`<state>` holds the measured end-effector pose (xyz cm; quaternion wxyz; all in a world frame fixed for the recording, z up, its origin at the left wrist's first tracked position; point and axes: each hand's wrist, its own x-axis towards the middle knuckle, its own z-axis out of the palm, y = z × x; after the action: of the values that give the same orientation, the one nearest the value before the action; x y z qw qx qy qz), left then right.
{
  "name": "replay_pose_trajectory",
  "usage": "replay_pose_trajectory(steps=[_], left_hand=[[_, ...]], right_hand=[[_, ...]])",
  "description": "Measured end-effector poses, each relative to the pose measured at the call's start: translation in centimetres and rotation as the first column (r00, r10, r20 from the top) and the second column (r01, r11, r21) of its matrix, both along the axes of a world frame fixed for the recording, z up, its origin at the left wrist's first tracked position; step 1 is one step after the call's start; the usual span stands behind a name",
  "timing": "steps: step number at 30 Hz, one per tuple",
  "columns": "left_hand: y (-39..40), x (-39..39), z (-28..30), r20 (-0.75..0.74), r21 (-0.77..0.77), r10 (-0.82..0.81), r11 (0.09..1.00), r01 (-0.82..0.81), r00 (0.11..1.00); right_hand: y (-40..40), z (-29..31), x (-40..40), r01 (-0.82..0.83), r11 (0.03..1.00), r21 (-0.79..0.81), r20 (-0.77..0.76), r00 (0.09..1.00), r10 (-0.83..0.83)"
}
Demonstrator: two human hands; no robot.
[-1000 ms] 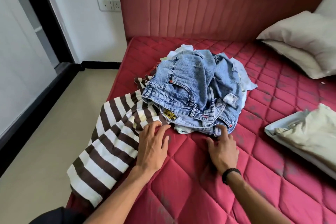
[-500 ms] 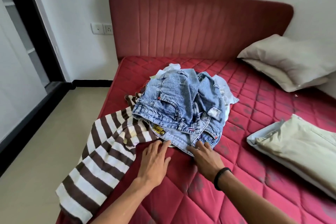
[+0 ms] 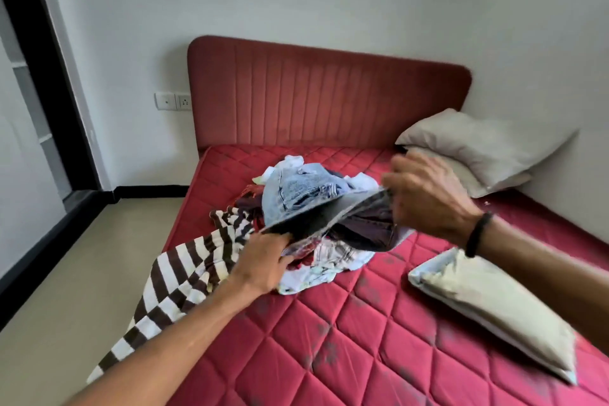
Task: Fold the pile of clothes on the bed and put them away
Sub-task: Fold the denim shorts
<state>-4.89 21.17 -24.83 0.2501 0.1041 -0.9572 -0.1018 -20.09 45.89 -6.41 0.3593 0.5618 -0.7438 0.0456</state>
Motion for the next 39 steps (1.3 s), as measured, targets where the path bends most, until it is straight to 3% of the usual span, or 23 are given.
replay_pose_trajectory(steps=[2,4,7,11,15,19,22,24,26,28,30,34,39], left_hand=[[-1.4,1.2,2.2,0.058,-0.255,0.094,0.964,-0.076,0.994],[-2.8,2.5,5.0,0.051,-0.377,0.143,0.919,-0.114,0.988],[-2.6,4.4,14.2,0.15,-0.367,0.123,0.928,-0.06,0.981],[-0.5,6.8,28.9,0.074,-0.428,-0.024,0.902,0.053,0.997],[2.0,9.1,39.8,0.055,-0.359,-0.177,0.915,0.185,0.983],[3.9,11.1,46.5,-0.054,-0.3,-0.27,0.923,0.243,0.961],[2.3,11.5,47.1,0.009,-0.162,-0.256,0.953,0.254,0.967],[0.8,10.4,45.2,0.054,-0.158,-0.189,0.968,0.195,0.981],[-0.3,8.9,42.4,0.11,-0.269,-0.097,0.955,0.124,0.989],[-1.6,7.4,40.1,0.154,-0.466,-0.005,0.881,0.077,0.988],[-2.5,6.7,39.3,0.103,-0.582,0.08,0.814,-0.006,0.991],[-2.6,6.7,40.5,-0.019,-0.568,0.156,0.811,-0.139,0.988],[1.2,12.5,35.9,-0.294,-0.547,0.024,0.815,-0.189,0.956]], right_hand=[[2.4,4.8,-0.1,0.09,0.993,-0.077,0.091,0.992,-0.083],[4.5,7.8,-0.3,0.192,0.976,-0.102,0.183,0.968,-0.171],[7.7,11.1,-0.3,0.336,0.939,-0.072,0.256,0.916,-0.309],[11.7,12.9,-0.7,0.371,0.923,-0.101,0.386,0.87,-0.307],[15.3,15.4,-0.2,0.342,0.889,-0.305,0.359,0.906,-0.225],[17.0,19.7,0.9,0.313,0.814,-0.49,0.283,0.94,-0.191],[16.6,20.4,0.0,0.357,0.814,-0.457,0.3,0.924,-0.237],[15.8,18.4,-1.3,0.43,0.837,-0.339,0.151,0.903,-0.403],[14.5,15.8,-1.9,0.501,0.814,-0.293,0.079,0.861,-0.502],[13.3,14.3,-2.7,0.532,0.797,-0.287,0.107,0.844,-0.525],[12.5,14.2,-3.5,0.584,0.764,-0.274,0.148,0.81,-0.567],[12.8,16.5,-4.0,0.536,0.739,-0.409,0.235,0.844,-0.482],[16.0,13.0,-0.6,0.338,0.721,-0.605,0.19,0.941,-0.281]])
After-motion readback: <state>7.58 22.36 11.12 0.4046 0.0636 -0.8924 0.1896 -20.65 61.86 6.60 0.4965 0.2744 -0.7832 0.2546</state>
